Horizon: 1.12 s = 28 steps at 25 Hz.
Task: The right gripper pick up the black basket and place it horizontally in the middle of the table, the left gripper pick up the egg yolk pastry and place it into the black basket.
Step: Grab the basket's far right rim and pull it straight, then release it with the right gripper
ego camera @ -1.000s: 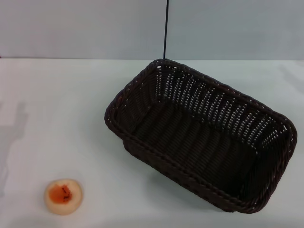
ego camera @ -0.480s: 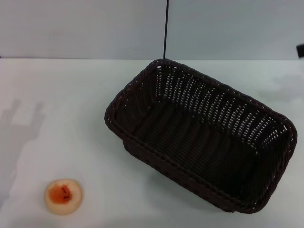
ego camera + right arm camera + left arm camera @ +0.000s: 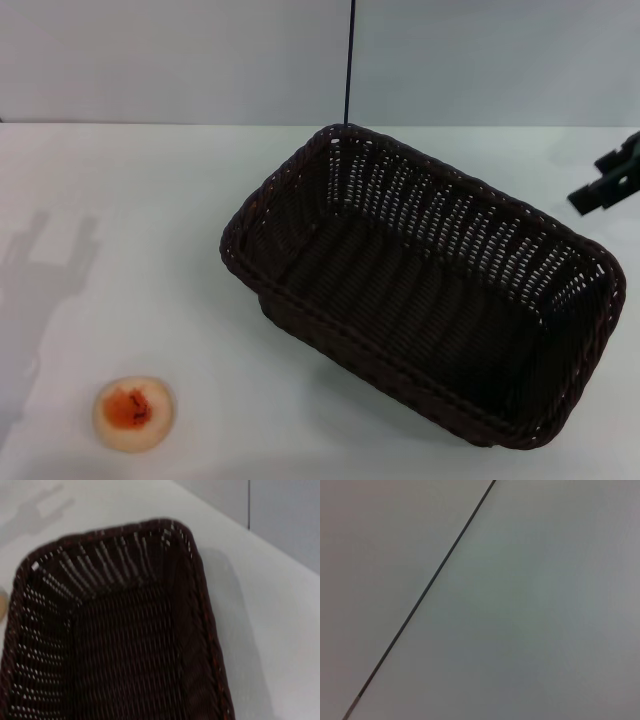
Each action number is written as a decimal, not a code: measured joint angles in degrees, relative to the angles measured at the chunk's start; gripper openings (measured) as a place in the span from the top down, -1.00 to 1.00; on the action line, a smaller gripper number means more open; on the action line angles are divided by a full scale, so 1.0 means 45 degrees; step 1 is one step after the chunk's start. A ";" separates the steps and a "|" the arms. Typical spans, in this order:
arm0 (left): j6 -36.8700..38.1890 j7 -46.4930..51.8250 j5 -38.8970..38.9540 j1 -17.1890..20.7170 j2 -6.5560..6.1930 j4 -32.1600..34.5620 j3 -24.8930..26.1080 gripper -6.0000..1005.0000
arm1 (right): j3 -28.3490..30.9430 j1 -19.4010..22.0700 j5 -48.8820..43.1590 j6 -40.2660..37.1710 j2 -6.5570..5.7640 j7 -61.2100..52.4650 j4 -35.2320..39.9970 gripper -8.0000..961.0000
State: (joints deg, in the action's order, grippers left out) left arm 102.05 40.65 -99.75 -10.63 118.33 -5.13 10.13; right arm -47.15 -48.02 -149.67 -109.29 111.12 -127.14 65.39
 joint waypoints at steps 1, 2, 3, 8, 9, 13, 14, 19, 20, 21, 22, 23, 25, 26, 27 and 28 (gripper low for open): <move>0.0000 0.0000 0.0000 0.0000 0.0000 0.0000 0.0000 -0.39 | 0.0000 0.0000 0.0000 0.0000 0.0000 0.0000 0.0000 -0.53; -0.0002 0.0002 -0.0001 0.0006 0.0007 -0.0022 -0.0002 -0.38 | -0.0096 -0.0003 -0.0146 0.0110 0.0104 0.0001 -0.0088 -0.53; -0.0002 0.0002 -0.0001 0.0006 0.0007 -0.0022 -0.0002 -0.38 | -0.0252 0.0008 -0.0328 0.0294 0.0249 0.0002 -0.0252 -0.53; -0.0057 0.0059 -0.0001 -0.0030 0.0012 -0.0136 -0.0006 -0.38 | -0.0768 0.0172 -0.0512 0.0600 0.0562 0.0029 -0.0640 -0.53; -0.0057 0.0059 -0.0001 -0.0030 0.0012 -0.0136 -0.0006 -0.39 | -0.0768 0.0172 -0.0512 0.0600 0.0562 0.0029 -0.0640 -0.53; -0.0068 0.0221 -0.0001 -0.0075 0.0012 -0.0152 -0.0025 -0.39 | -0.1134 0.0380 -0.0731 0.0945 0.0777 0.0049 -0.0662 -0.53; -0.0069 0.0313 -0.0002 -0.0072 0.0013 -0.0150 -0.0026 -0.39 | -0.1245 0.0417 -0.0775 0.1001 0.0815 0.0050 -0.0669 -0.53; -0.0068 0.0376 -0.0001 -0.0063 0.0012 -0.0149 -0.0026 -0.39 | -0.1440 0.0475 -0.0803 0.1203 0.0892 0.0058 -0.0925 -0.53; -0.0069 0.0376 -0.0001 -0.0065 0.0012 -0.0149 -0.0026 -0.39 | -0.1471 0.0476 -0.0806 0.1310 0.0892 0.0111 -0.1186 -0.53; -0.0069 0.0376 -0.0001 -0.0065 0.0012 -0.0149 -0.0026 -0.39 | -0.1471 0.0476 -0.0806 0.1310 0.0892 0.0111 -0.1186 -0.53; -0.0069 0.0376 -0.0001 -0.0065 0.0012 -0.0149 -0.0026 -0.39 | -0.1514 0.0477 -0.0809 0.1348 0.0892 0.0163 -0.1315 -0.53; -0.0108 0.0387 -0.0001 -0.0076 0.0022 -0.0148 -0.0026 -0.39 | -0.1693 0.0526 -0.0860 0.1467 0.0905 0.0327 -0.1431 -0.52; -0.0149 0.0390 -0.0001 -0.0078 0.0028 -0.0149 -0.0030 -0.39 | -0.1792 0.0570 -0.0899 0.1569 0.0924 0.0432 -0.1433 -0.52; -0.0149 0.0390 -0.0001 -0.0078 0.0028 -0.0149 -0.0030 -0.39 | -0.1851 0.0619 -0.0921 0.1659 0.0944 0.0577 -0.1436 -0.52; -0.0173 0.0390 -0.0001 -0.0079 0.0029 -0.0149 -0.0037 -0.39 | -0.1893 0.0659 -0.0931 0.1726 0.0962 0.0705 -0.1443 -0.52; -0.0210 0.0390 -0.0001 -0.0079 0.0032 -0.0153 -0.0047 -0.39 | -0.1911 0.0711 -0.0931 0.1804 0.0997 0.0966 -0.1476 -0.48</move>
State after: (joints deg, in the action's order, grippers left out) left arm 101.10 42.41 -99.75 -10.99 118.47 -5.82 9.92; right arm -55.75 -44.82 -153.86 -101.17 115.61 -122.79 58.75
